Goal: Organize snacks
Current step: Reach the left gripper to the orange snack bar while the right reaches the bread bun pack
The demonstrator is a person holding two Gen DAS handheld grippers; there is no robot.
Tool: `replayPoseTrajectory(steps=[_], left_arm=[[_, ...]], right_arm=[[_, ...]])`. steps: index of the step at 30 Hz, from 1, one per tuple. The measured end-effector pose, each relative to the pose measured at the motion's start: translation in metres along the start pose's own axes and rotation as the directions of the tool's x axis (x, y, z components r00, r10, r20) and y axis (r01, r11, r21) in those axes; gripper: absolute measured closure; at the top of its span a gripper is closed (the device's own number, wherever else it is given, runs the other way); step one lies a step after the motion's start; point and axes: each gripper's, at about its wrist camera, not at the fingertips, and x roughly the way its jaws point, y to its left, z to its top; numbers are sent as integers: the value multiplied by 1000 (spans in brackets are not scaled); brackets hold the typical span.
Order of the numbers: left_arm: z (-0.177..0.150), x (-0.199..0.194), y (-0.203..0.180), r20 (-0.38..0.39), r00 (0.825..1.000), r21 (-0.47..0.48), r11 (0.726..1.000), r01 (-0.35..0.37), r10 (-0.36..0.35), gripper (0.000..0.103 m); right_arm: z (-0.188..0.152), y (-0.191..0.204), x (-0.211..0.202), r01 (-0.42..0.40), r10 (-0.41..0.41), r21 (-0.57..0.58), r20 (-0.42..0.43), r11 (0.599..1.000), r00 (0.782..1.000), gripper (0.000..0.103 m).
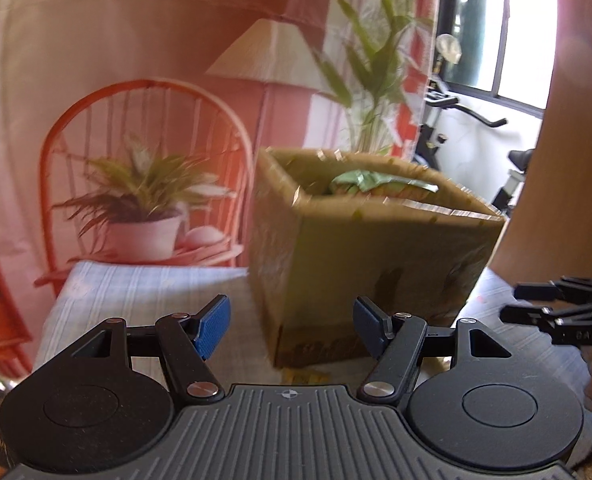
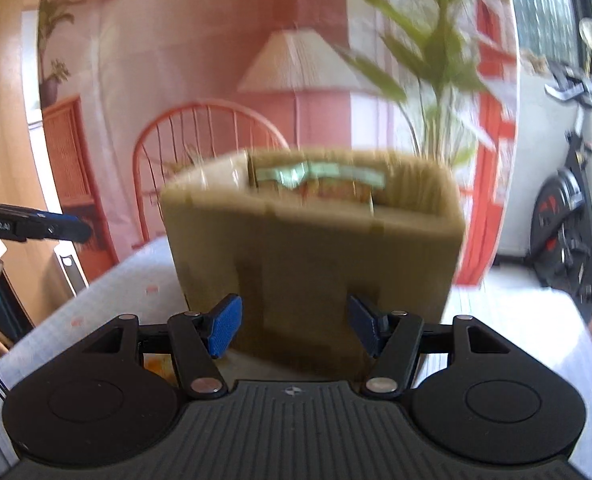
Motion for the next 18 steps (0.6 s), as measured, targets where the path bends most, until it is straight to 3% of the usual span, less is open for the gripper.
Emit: replayPoseTrajectory(steps=[4, 10, 18], left_arm=[[-21, 6, 4, -34, 998, -46, 997, -54, 53, 33], [-41, 17, 0, -101, 986, -23, 991, -135, 132, 27], [-53, 17, -7, -70, 974, 4, 976, -216, 216, 18]], right_arm=[[-33, -4, 5, 36, -34, 27, -70, 999, 997, 40], [-68, -5, 8, 103, -100, 20, -127, 995, 987, 35], [-95, -10, 8, 133, -123, 45, -179, 990, 976, 27]])
